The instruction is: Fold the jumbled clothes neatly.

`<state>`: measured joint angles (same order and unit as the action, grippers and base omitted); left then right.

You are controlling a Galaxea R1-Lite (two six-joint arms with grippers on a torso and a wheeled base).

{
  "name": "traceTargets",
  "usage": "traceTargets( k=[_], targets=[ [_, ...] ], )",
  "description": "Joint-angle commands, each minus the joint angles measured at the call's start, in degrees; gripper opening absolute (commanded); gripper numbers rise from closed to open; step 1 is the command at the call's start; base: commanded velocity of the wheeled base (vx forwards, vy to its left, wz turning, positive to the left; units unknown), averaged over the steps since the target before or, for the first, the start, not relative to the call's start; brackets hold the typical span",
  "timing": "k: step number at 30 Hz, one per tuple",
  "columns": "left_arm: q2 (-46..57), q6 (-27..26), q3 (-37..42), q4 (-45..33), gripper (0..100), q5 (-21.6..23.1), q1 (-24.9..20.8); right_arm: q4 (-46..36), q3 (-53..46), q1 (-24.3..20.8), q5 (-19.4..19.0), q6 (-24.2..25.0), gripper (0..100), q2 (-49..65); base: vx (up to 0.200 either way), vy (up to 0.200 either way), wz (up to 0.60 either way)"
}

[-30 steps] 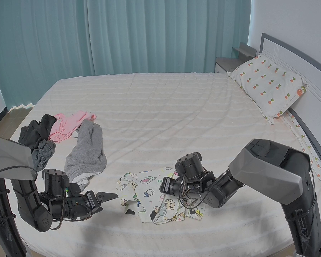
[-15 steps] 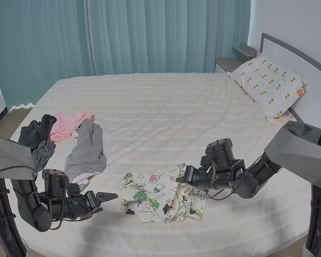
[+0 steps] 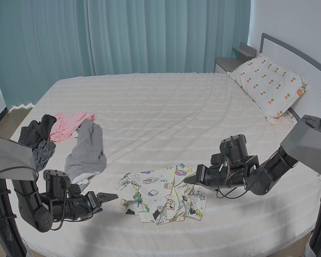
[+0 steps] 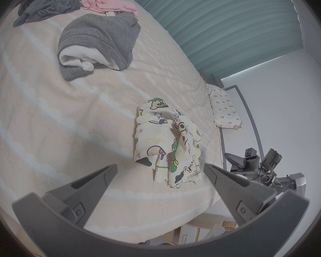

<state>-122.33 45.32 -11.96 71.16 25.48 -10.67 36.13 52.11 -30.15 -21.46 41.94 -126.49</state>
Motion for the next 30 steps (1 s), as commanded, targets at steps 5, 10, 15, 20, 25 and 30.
traceTargets(
  k=[5,10,15,20,25,30],
  targets=[
    [-0.2,0.0,0.0,0.0,100,-0.1,-0.1,-0.4,4.8,-5.5,0.4,-1.5,100,-8.7,0.000,0.000,0.00],
    [-0.3,0.0,0.0,0.0,100,-0.1,-0.1,-2.1,9.8,-7.7,3.3,-1.5,100,-11.9,0.000,0.000,0.00],
    [-0.3,-0.1,0.0,0.0,100,-0.1,-0.1,-2.7,11.0,-10.3,4.4,-1.4,100,-12.1,0.000,0.000,0.00],
    [-0.4,-0.1,0.0,0.0,100,-0.2,-0.1,-4.8,12.2,-10.6,5.6,-1.9,100,-12.7,0.000,0.000,0.00],
    [-0.5,-1.1,0.1,0.0,100,-0.2,-0.1,-9.1,13.4,-11.7,8.9,-7.0,100,-13.3,0.000,0.000,0.00],
    [-0.6,-1.3,0.1,0.0,100,-0.2,-0.1,-8.7,13.7,-14.7,14.3,-13.5,100,-15.9,0.000,0.000,0.00]
  ],
)
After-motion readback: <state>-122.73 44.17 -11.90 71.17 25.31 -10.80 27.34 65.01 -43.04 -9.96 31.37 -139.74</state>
